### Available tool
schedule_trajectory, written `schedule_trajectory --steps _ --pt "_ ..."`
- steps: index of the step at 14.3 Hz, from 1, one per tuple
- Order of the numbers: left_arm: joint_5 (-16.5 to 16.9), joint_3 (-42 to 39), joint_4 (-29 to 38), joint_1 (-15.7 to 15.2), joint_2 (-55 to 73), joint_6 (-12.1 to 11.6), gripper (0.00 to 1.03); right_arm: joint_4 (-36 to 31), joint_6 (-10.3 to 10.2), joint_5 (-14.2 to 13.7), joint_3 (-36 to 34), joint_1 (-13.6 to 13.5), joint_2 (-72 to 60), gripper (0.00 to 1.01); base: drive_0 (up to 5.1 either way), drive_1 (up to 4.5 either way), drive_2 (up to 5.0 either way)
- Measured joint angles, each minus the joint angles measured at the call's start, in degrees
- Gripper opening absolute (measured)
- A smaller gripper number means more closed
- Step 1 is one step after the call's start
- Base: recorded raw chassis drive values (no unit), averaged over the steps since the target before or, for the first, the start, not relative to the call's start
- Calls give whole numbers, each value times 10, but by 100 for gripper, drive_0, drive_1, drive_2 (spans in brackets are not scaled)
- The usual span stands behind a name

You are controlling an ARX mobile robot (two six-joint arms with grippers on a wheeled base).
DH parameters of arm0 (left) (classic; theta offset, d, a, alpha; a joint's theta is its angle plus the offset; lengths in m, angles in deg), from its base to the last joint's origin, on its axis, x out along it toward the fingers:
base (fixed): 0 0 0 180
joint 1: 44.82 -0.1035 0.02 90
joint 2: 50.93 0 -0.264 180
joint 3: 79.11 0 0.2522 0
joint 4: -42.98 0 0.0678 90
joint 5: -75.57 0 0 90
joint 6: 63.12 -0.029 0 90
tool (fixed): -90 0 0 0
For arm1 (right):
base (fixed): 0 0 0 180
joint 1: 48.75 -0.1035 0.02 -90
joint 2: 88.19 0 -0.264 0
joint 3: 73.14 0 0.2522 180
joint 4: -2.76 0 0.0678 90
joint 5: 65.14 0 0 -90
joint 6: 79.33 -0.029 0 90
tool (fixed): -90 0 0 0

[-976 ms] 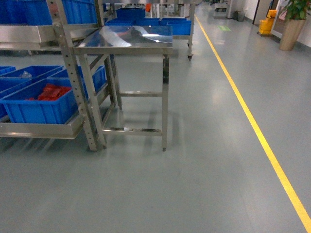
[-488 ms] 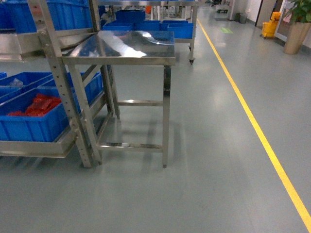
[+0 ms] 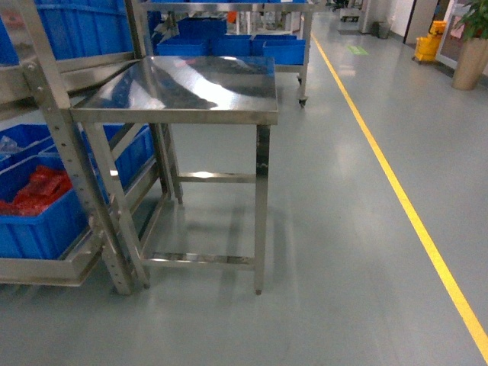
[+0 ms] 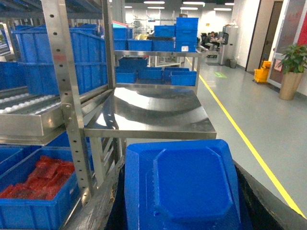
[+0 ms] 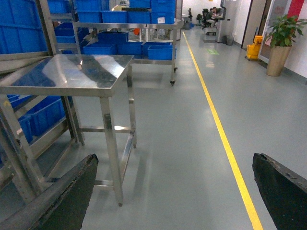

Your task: Pick blue part to blue bin on bottom shelf

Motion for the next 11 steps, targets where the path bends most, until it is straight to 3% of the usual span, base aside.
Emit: schedule_trajectory --steps 11 --pt "0 0 0 1 0 0 44 1 0 0 0 0 0 98 6 431 -418"
